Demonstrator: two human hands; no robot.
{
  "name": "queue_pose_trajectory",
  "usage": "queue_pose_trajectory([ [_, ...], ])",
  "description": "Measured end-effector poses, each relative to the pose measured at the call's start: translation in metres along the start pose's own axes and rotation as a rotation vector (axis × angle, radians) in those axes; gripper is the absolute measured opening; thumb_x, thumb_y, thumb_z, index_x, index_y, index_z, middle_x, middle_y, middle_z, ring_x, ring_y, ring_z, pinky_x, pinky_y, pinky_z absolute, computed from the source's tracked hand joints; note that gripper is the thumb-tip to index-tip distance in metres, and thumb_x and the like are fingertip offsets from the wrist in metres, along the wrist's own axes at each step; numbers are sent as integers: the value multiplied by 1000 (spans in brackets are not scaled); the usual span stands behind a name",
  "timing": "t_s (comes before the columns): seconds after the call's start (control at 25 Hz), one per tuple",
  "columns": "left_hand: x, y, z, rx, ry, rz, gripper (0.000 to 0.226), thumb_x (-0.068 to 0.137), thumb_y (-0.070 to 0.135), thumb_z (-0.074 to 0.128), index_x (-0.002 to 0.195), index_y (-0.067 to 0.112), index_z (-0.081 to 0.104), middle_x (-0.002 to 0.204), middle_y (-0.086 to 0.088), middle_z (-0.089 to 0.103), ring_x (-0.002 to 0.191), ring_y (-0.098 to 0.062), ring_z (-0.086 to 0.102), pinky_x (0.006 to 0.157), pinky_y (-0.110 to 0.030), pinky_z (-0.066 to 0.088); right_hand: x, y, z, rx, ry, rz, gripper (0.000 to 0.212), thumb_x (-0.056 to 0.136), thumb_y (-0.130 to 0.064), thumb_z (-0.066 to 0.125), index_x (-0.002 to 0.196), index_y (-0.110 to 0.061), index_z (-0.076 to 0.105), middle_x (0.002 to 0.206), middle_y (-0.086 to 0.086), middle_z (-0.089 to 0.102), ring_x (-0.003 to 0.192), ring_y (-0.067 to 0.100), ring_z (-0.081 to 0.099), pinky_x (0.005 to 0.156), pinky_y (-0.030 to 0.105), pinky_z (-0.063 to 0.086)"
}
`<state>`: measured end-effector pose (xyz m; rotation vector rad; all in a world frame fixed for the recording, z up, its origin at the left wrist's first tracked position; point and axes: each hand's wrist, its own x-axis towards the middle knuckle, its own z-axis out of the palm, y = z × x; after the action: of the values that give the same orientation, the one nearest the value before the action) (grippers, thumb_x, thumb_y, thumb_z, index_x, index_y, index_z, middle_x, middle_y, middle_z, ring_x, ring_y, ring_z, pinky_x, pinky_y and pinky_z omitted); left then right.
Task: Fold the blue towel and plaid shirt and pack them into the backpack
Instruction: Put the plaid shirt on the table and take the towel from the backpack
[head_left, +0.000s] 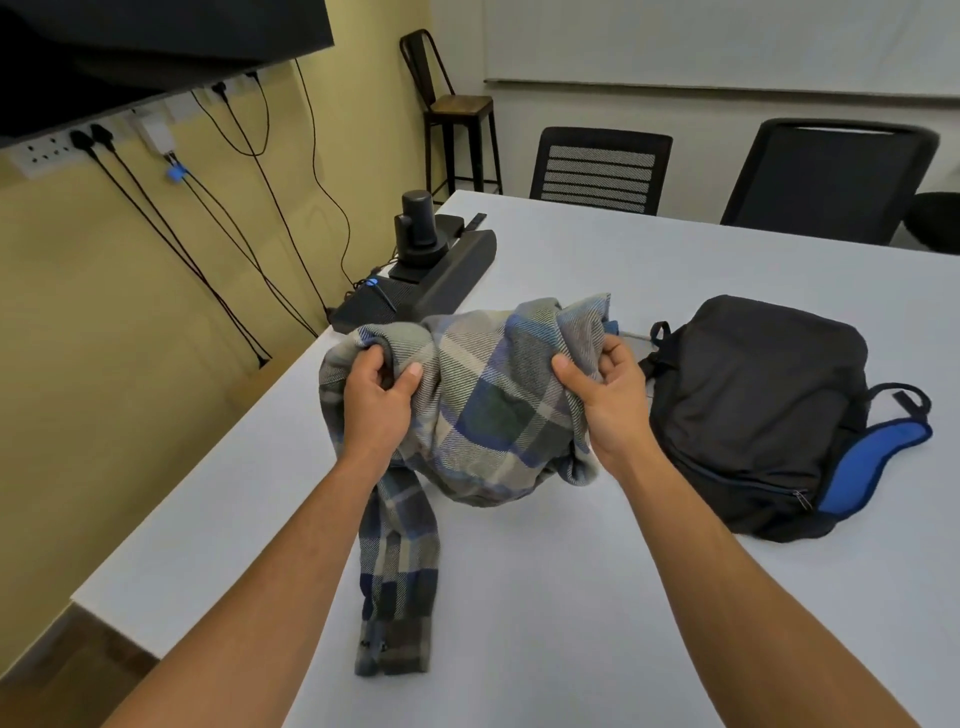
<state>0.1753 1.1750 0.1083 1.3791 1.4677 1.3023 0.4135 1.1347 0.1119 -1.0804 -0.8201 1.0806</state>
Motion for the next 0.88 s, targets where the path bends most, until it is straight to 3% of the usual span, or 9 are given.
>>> queue_pose_trajectory([
  [0.16,6,-59,5,71,-25,-144,14,93,19,63,105,21,57,111,2,64,104,-17,60,100,-44,49,3,54,-1,-161,-18,128,44,84,-11,77,122,-14,56,116,3,69,104,19,68,91,40,57],
  [0.32,5,-107,6,150,-86,-250,18,95,20,60,113,20,55,121,-3,60,115,-24,56,104,-46,45,2,104,-2,-269,-66,274,49,84,-19,77,128,-17,54,123,1,66,112,21,65,96,44,55],
  [0.48,4,-134,3,217,-155,-414,36,97,18,57,132,12,49,131,-8,55,122,-29,51,100,-40,43,-3,125,7,-443,-180,397,53,88,-29,72,134,-27,47,133,-5,56,121,17,57,101,39,51],
  [0.6,-4,-146,8,268,-86,-452,55,96,17,58,145,10,34,143,-13,43,131,-35,45,99,-41,45,-9,135,16,-574,-242,420,68,90,-33,69,148,-26,35,145,-3,46,131,19,47,108,42,45],
  [0.72,-21,-141,21,485,13,-341,74,98,29,55,155,10,12,163,-12,9,147,-33,18,116,-46,29,-15,140,20,-637,-264,395,72,90,-34,69,151,-26,32,149,-3,44,133,18,45,109,43,44],
  [0.8,-37,-132,32,586,-34,-102,74,97,44,52,155,14,17,163,-10,7,149,-30,13,118,-48,24,-19,139,21,-619,-267,338,67,88,-30,71,148,-26,40,143,-5,51,128,12,50,107,41,46],
  [0.88,-51,-127,47,574,-185,106,68,96,52,47,152,22,24,162,-6,15,148,-25,17,117,-45,23,-23,136,22,-600,-275,277,59,88,-21,71,143,-24,49,137,-6,57,122,4,55,105,33,47],
])
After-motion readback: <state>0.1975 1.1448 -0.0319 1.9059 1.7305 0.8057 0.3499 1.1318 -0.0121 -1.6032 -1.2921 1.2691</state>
